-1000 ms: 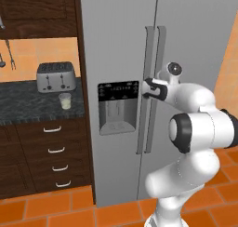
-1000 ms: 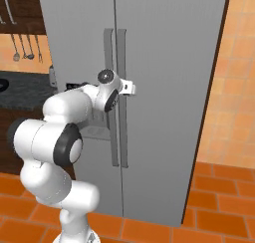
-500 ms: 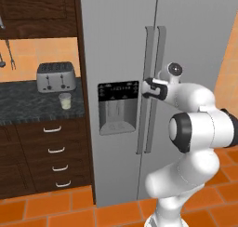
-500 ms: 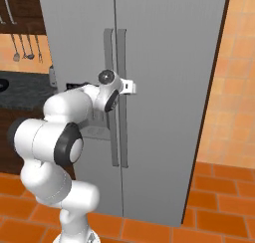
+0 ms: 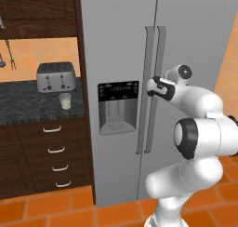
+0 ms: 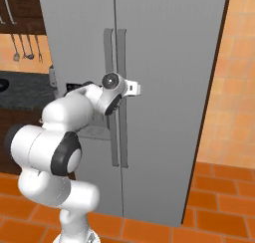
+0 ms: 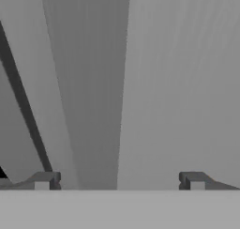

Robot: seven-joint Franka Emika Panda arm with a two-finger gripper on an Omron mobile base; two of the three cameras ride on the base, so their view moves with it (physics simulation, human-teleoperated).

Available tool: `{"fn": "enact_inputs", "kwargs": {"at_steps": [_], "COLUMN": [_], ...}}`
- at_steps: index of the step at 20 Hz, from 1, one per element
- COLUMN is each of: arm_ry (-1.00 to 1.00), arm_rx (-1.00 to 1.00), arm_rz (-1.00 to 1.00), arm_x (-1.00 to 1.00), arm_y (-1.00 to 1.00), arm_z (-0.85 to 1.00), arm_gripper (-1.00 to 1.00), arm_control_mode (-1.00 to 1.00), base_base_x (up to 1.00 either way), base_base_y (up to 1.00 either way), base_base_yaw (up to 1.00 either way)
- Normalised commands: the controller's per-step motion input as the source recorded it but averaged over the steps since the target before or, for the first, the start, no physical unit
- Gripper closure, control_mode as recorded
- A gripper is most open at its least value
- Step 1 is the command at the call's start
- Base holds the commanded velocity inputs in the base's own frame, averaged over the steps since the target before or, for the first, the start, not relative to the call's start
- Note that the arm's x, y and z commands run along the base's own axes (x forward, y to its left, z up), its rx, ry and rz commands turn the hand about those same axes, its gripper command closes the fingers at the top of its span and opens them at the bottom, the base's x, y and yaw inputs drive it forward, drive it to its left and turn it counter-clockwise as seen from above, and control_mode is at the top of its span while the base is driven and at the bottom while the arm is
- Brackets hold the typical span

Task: Grab a lemon wedge from the fridge and one ice cube from the ice bowl, and put them in the glass of lemonade.

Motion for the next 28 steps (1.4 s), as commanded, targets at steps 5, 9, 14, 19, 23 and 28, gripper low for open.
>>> {"fn": "enact_inputs", "kwargs": {"at_steps": [5,9,14,19,23,28], "arm_ry": [0.02,-0.02,-0.07,0.03,0.04,-0.06], "arm_rx": [0.0,0.0,0.0,0.0,0.0,0.0], "arm_rz": [0.0,0.0,0.0,0.0,0.0,-0.1], "arm_x": [0.69,0.42,0.31,0.13,0.04,-0.09], "arm_y": [-0.01,0.0,0.01,0.01,0.0,-0.64], "arm_z": [0.0,-0.07,-0.29,0.01,-0.03,-0.05], "arm_gripper": [-1.0,-1.0,1.0,1.0,1.0,1.0], "arm_control_mode": [-1.0,-1.0,-1.0,-1.0,-1.0,-1.0], "base_base_x": [0.0,0.0,0.0,0.0,0.0,0.0], "base_base_y": [0.0,0.0,0.0,0.0,0.0,0.0], "base_base_yaw": [0.0,0.0,0.0,0.0,0.0,0.0]}}
